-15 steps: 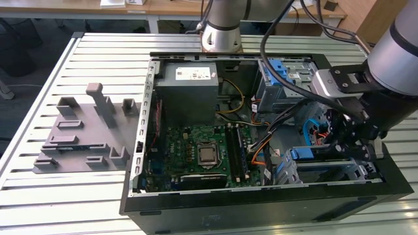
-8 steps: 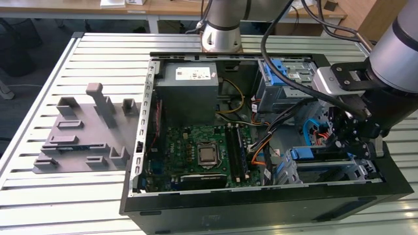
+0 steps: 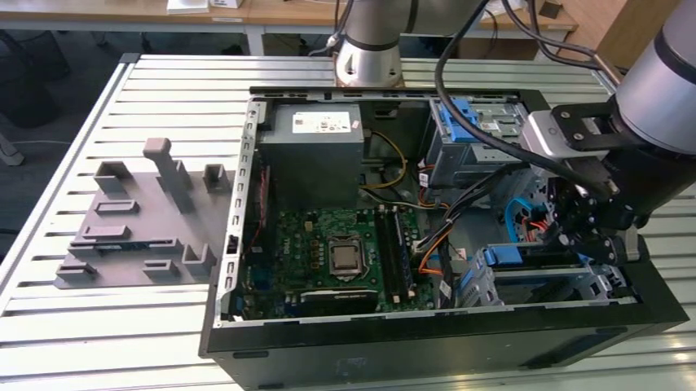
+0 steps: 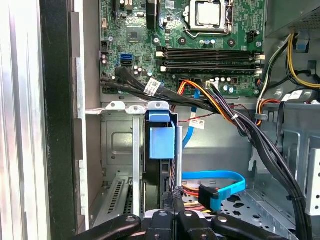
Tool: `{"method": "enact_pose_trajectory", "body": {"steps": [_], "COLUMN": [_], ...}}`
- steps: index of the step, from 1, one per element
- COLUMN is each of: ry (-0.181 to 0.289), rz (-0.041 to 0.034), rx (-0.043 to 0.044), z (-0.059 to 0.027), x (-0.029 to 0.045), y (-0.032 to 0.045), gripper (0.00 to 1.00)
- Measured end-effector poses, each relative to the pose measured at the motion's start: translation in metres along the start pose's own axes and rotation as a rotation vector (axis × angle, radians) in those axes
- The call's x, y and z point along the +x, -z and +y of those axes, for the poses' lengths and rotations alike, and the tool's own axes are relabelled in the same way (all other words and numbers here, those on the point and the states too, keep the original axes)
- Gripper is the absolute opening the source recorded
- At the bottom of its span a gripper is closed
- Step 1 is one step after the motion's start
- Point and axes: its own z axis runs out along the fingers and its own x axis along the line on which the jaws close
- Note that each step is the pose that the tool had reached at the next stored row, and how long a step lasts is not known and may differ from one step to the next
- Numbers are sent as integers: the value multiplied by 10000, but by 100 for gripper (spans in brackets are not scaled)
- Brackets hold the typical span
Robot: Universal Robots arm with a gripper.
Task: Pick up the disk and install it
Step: 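Insert the first disk wire, then insert the second disk wire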
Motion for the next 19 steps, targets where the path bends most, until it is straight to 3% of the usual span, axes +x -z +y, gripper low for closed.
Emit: {"method": "enact_pose_trajectory", "body": {"steps": [8, 19], "ry": [-14, -16], "rz": [2, 2], "rx": [-178, -206], "z": [-70, -80], "x": [-1, -3], "y": [-5, 37], "gripper": [11, 11]}}
